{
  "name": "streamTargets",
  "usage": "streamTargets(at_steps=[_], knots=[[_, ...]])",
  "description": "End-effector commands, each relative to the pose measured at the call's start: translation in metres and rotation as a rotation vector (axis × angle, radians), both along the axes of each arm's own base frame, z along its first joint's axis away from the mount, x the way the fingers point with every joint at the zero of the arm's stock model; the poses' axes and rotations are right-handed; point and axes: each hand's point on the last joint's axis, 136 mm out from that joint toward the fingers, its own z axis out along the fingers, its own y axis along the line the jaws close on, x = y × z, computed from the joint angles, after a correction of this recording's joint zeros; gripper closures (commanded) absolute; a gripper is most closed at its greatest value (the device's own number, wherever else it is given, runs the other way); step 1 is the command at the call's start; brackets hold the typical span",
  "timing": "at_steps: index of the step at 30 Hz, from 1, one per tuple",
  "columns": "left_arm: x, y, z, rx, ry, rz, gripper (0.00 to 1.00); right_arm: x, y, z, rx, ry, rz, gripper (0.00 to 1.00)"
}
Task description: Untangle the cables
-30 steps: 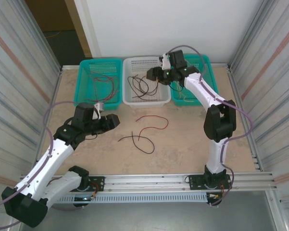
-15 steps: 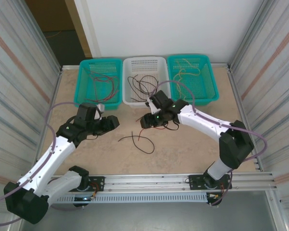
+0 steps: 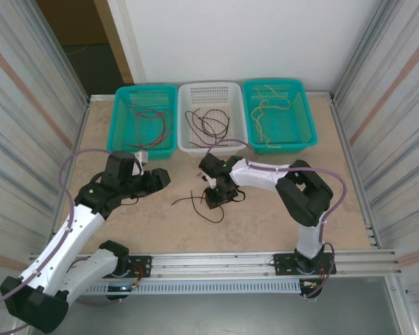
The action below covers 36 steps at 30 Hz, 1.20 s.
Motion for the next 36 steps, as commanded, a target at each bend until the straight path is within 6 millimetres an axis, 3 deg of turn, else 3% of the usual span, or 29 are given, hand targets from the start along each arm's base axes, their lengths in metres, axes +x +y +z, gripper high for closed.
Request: streamTargets(at_steps=[1,5,8,14,19,22,25,28,36], knots=[[0.004,0.0,0.006,0.004,-0.022,-0.004,0.43,0.0,-0.006,-0.01,-0.079,-0.006,0.028,0.76],[0.007,-0.006,0.008,-0.02,-0.029,-0.026,0.43,0.004,-0.005,-0.004,-0.083,-0.043,0.029,0.98],[0.011,-0.012,0.015,-0.05,-0.063,-0.047,0.43,0.011,0.002,0.021,-0.017,-0.11,0.025,1.0],[0.016,-0.042,0.066,-0.107,-0.277,-0.202,0.43,0.018,0.017,0.111,0.213,-0.284,0.03,1.0],[0.0,-0.081,0.109,0.086,-0.617,-0.413,0.44,0.023,0.014,0.18,0.33,-0.408,0.038,1.0],[-0.013,-0.1,0.121,0.239,-0.834,-0.49,0.43,0.02,0.012,0.217,0.403,-0.473,0.049,1.0],[-0.022,-0.116,0.123,0.328,-0.934,-0.556,0.44,0.02,0.008,0.246,0.462,-0.52,0.044,1.0],[-0.026,-0.127,0.116,0.402,-0.978,-0.612,0.43,0.021,0.003,0.263,0.503,-0.528,0.035,1.0],[-0.027,-0.142,0.07,0.541,-0.939,-0.758,0.35,0.02,-0.007,0.294,0.636,-0.531,0.011,1.0]])
